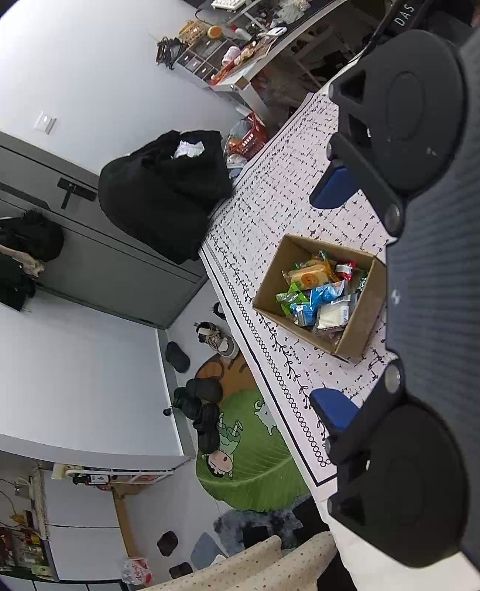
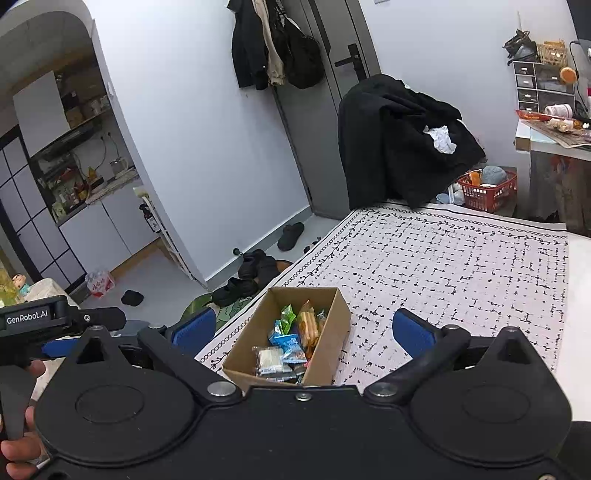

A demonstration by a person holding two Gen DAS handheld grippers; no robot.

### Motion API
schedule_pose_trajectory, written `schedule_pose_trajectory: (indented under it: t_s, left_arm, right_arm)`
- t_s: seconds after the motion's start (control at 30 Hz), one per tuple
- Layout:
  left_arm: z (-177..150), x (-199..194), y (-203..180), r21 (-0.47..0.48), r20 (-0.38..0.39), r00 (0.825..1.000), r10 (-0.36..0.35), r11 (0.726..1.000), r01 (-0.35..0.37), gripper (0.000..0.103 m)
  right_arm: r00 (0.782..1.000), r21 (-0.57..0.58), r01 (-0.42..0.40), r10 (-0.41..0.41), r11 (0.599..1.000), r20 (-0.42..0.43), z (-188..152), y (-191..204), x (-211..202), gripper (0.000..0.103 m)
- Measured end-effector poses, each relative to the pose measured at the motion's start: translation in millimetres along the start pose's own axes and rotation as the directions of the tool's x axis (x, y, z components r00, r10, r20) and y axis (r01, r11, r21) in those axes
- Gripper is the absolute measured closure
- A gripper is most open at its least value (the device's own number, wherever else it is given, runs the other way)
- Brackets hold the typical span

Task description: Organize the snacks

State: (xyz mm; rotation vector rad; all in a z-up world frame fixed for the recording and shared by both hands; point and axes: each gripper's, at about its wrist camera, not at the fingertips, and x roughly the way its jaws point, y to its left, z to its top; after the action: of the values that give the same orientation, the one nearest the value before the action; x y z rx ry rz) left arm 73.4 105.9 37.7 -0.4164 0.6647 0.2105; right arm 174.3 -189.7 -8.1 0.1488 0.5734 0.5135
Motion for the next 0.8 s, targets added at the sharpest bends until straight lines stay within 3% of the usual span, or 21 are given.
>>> schedule_pose_trajectory:
  t_s: [0.8]
  left_arm:
    - [-66.6,-67.6,-2.5,0.108,0.058,0.997,-0.057,0.993,0.051,0.000]
  right_arm:
    - [0.999,-0.108,0.044,-0.041,0.993,0.030,-46.1,19.9,-72.2,0.000]
